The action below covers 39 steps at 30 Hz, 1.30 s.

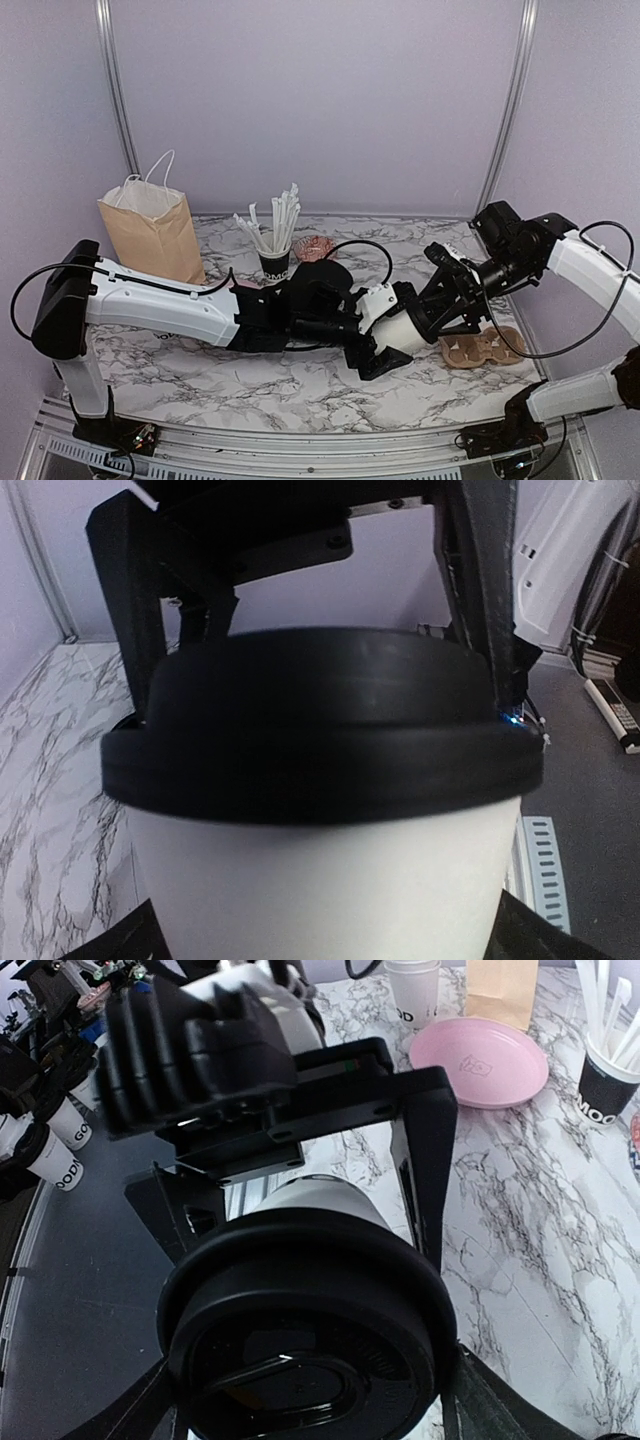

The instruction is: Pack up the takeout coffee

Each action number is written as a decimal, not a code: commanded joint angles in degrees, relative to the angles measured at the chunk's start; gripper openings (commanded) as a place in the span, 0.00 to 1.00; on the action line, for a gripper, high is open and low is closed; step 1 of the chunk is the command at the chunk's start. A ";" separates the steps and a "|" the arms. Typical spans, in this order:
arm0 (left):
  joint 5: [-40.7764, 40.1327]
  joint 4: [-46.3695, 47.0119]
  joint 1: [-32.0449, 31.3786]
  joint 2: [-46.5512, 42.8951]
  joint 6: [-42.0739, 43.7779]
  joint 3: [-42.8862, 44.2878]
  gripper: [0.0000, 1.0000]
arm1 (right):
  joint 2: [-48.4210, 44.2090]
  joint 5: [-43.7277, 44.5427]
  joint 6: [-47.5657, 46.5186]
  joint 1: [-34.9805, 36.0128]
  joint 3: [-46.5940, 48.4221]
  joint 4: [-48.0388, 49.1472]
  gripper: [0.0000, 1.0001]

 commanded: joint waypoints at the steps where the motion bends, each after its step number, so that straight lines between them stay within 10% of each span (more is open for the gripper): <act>1: -9.68 1.49 0.31 -1.89 0.19 -1.83 0.99 | 3.80 6.81 4.55 0.40 4.00 3.97 0.67; 7: -20.09 -3.66 0.48 -5.25 -0.17 -6.19 0.99 | 11.06 17.94 5.84 -2.11 9.28 3.84 0.66; 39: -13.38 -6.05 -0.33 -10.51 -6.39 -13.47 0.99 | 45.91 44.75 25.40 -15.07 41.24 9.09 0.60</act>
